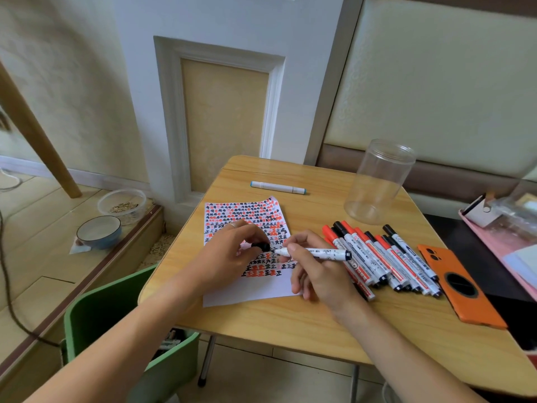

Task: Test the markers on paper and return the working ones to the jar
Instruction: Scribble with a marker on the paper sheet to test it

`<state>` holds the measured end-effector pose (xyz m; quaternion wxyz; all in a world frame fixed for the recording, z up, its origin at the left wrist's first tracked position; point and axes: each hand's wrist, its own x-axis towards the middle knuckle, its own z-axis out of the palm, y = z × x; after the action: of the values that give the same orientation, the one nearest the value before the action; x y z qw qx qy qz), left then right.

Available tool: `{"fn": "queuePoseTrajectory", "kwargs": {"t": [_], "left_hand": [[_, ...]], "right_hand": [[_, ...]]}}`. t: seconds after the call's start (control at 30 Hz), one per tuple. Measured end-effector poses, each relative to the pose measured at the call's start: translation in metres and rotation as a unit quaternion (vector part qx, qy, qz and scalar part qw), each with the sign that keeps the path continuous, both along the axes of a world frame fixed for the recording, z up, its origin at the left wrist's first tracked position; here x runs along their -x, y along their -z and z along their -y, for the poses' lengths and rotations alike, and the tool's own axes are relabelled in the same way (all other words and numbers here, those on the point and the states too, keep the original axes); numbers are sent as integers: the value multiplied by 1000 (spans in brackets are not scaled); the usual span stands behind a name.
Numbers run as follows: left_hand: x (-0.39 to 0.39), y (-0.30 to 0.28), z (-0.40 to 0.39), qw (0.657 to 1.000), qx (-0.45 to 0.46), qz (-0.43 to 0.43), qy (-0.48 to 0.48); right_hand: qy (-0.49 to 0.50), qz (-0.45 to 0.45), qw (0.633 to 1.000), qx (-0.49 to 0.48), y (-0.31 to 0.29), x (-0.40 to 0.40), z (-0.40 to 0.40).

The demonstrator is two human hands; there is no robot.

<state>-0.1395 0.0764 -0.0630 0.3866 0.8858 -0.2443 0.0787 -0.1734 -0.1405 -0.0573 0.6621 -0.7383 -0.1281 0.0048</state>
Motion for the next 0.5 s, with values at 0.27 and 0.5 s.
{"fn": "queuePoseTrajectory", "kwargs": {"t": [0.27,0.5], "left_hand": [[12,-4,12,999,9,11,44],[17,-7,14,993,84,-45,74]], "right_hand": [[14,-6,1000,17,3,1,-1],[10,-23,1000,-7,1,0,1]]}}
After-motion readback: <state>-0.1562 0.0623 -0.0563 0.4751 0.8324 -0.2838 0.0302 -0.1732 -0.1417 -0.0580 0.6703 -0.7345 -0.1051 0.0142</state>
